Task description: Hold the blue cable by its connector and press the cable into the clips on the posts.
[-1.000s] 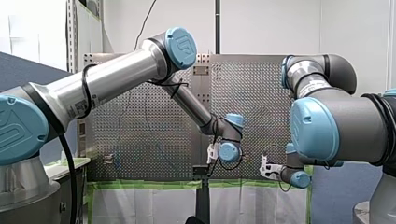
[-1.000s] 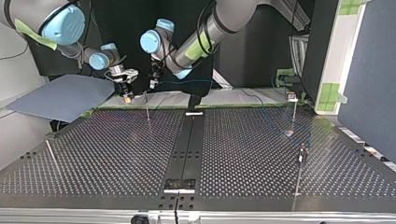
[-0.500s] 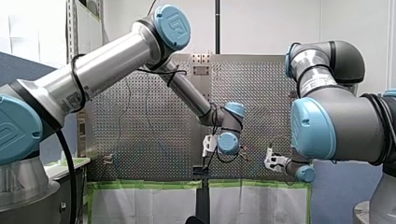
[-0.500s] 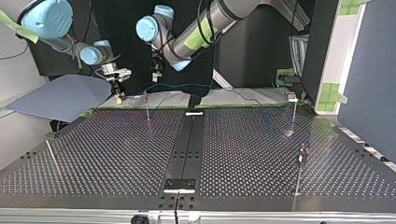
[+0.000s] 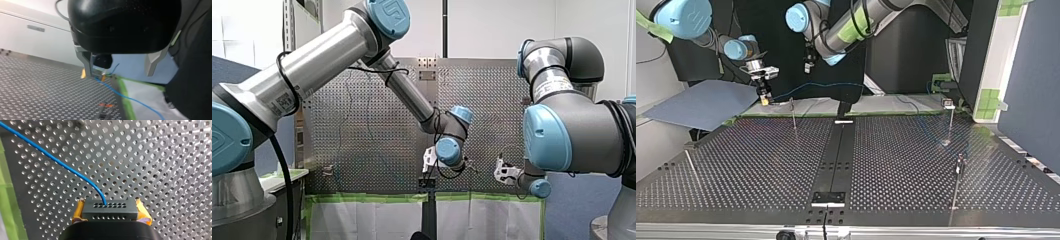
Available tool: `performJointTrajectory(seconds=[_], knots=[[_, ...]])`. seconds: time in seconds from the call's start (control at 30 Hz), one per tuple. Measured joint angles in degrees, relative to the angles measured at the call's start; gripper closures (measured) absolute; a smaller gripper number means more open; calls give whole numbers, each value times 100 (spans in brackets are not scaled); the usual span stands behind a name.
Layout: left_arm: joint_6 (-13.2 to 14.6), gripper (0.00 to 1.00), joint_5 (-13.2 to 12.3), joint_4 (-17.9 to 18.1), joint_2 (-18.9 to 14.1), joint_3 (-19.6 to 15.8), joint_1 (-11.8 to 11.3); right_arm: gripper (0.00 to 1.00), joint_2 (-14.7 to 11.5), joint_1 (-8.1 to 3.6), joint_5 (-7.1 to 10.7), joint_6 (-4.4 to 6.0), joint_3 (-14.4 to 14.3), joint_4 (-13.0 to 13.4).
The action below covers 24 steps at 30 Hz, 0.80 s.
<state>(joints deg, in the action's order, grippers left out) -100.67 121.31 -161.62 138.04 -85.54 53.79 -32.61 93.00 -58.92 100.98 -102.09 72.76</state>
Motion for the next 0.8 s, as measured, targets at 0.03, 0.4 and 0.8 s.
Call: performJointTrajectory(seconds=[0.03, 0.4, 0.8], knots=[[-58, 1, -34, -60, -1, -58, 0, 100, 0, 5, 3, -4, -39, 40], [-594, 1, -503, -595, 3, 4, 61, 100, 3, 64, 55, -4, -593, 388], [-1159, 1, -1069, -1160, 8, 565, -147, 100, 3, 96, 56, 5, -969, 415]])
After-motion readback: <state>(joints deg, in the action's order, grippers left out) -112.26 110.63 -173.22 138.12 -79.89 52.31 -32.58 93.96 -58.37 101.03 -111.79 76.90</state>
